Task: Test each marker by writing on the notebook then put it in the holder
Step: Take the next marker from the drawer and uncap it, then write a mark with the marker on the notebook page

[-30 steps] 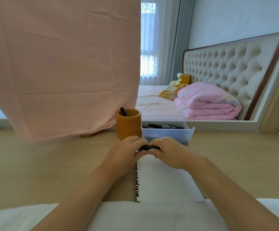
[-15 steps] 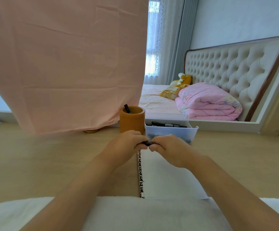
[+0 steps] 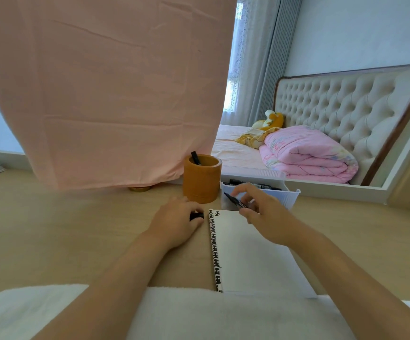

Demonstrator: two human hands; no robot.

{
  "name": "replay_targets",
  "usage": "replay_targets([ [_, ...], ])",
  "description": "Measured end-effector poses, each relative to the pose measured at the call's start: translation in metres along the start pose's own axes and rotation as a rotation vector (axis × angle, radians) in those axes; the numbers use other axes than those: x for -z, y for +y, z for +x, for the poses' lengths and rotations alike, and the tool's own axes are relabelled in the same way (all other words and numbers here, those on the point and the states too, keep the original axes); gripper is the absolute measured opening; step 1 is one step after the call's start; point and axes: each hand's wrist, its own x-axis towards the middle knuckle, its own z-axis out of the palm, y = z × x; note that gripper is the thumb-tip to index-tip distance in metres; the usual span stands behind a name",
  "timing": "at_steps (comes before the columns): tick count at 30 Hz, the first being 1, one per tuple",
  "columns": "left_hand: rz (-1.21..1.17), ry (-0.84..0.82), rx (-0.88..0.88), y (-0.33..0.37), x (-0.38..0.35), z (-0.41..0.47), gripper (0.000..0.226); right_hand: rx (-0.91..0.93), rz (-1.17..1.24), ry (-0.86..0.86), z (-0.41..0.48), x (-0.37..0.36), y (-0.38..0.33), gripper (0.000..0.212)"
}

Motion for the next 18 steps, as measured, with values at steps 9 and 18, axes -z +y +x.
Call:
replay_targets([
  [9,-0.214,-0.038,0.064,0.017,0.003,0.013,0.045,0.016,0.344,-0.038,0.021,0.008,-0.013,0.06],
  [18,-0.154,-0.152,0.015,0.022,-0.014,0.028,0.052,-0.091,0.598,0.118,0.038,-0.003,-0.002,0.016],
])
